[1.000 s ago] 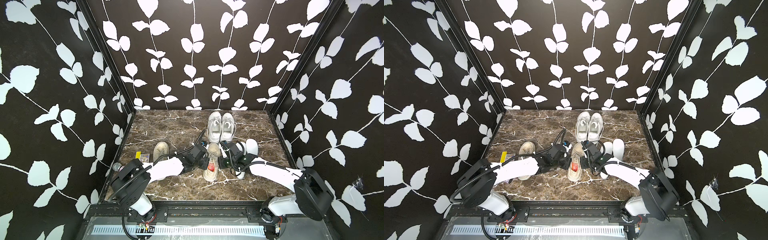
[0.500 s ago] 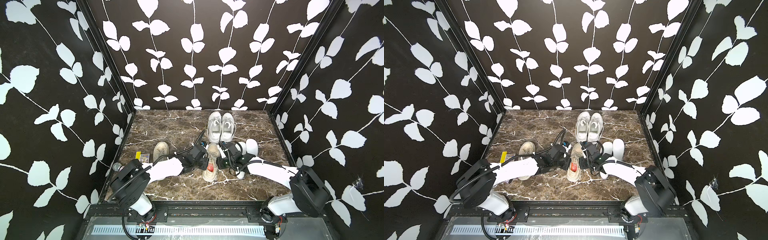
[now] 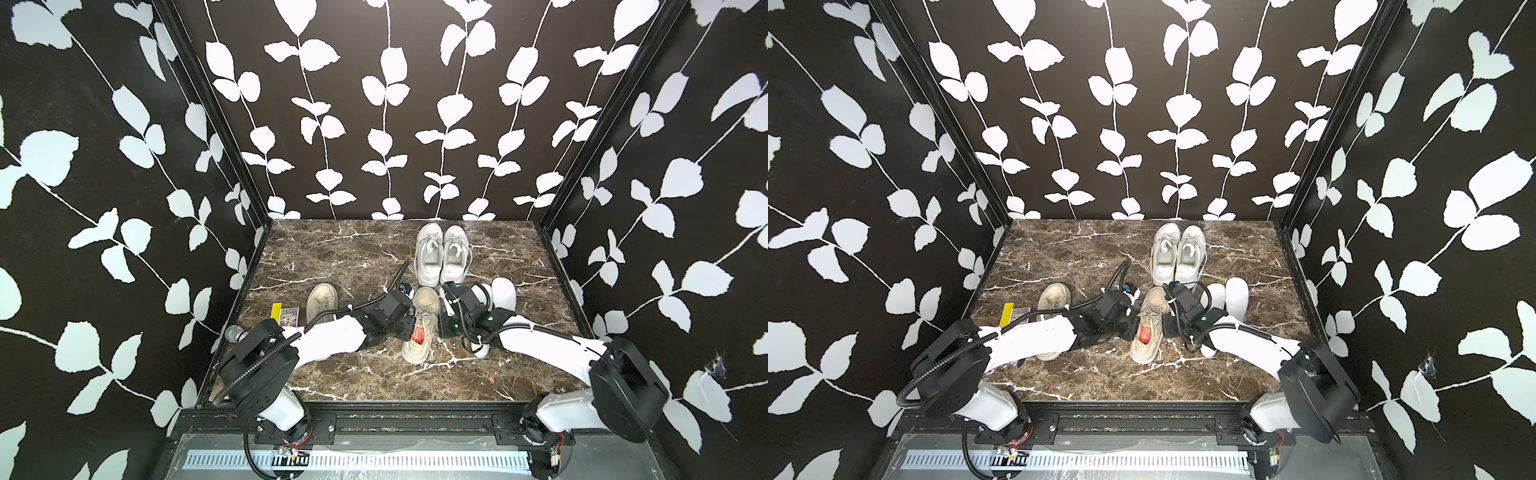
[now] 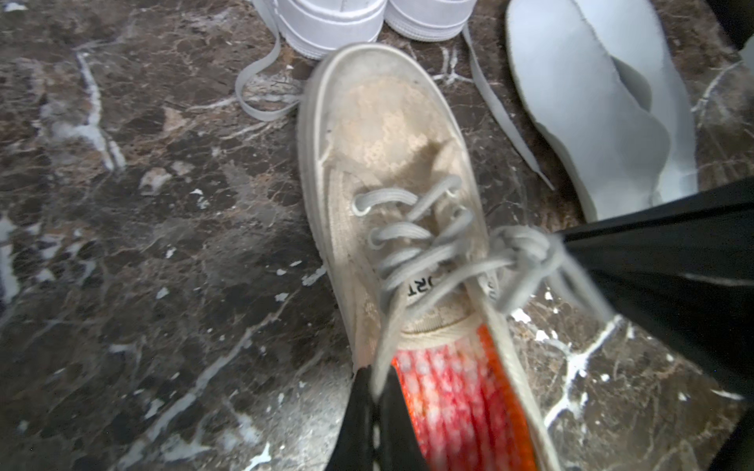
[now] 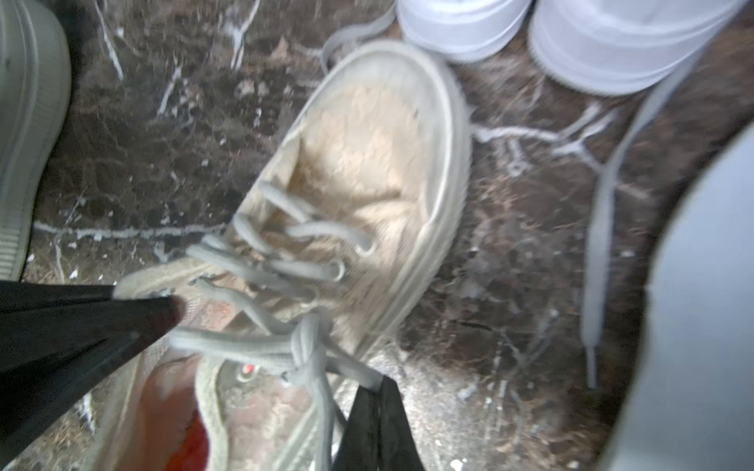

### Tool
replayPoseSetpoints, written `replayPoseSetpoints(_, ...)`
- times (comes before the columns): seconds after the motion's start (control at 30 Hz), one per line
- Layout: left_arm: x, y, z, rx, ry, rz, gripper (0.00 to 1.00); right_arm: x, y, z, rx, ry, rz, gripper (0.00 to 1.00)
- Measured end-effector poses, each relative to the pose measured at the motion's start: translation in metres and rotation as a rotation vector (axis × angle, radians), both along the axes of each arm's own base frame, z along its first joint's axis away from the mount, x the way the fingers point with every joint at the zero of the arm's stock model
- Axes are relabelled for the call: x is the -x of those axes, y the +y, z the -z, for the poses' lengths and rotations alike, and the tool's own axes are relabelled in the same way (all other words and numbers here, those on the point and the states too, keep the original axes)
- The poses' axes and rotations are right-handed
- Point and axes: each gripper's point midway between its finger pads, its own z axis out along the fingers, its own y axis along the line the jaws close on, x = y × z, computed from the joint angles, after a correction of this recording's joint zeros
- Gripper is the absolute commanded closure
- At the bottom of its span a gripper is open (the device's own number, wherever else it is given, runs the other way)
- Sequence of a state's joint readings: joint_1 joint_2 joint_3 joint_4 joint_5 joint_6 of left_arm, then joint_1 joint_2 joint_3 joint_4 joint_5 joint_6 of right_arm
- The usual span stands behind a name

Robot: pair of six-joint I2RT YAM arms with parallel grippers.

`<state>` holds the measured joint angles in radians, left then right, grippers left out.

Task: Remove the insole from the shoe
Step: Untie the shoelace on the shoe.

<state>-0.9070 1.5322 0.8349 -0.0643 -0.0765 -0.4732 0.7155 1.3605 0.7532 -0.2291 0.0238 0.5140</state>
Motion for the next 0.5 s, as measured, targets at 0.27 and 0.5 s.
replayPoseSetpoints(0.27,-0.002,0.009,-0.003,-0.005,-0.008,-0.036,1.00,0.001,-0.020,0.000,0.056,-0.017,0.067,1.00)
replayPoseSetpoints(0.5,-0.004,0.012,-0.003,-0.011,-0.009,-0.048,1.00,-0.003,-0.039,-0.005,0.084,-0.030,0.149,1.00)
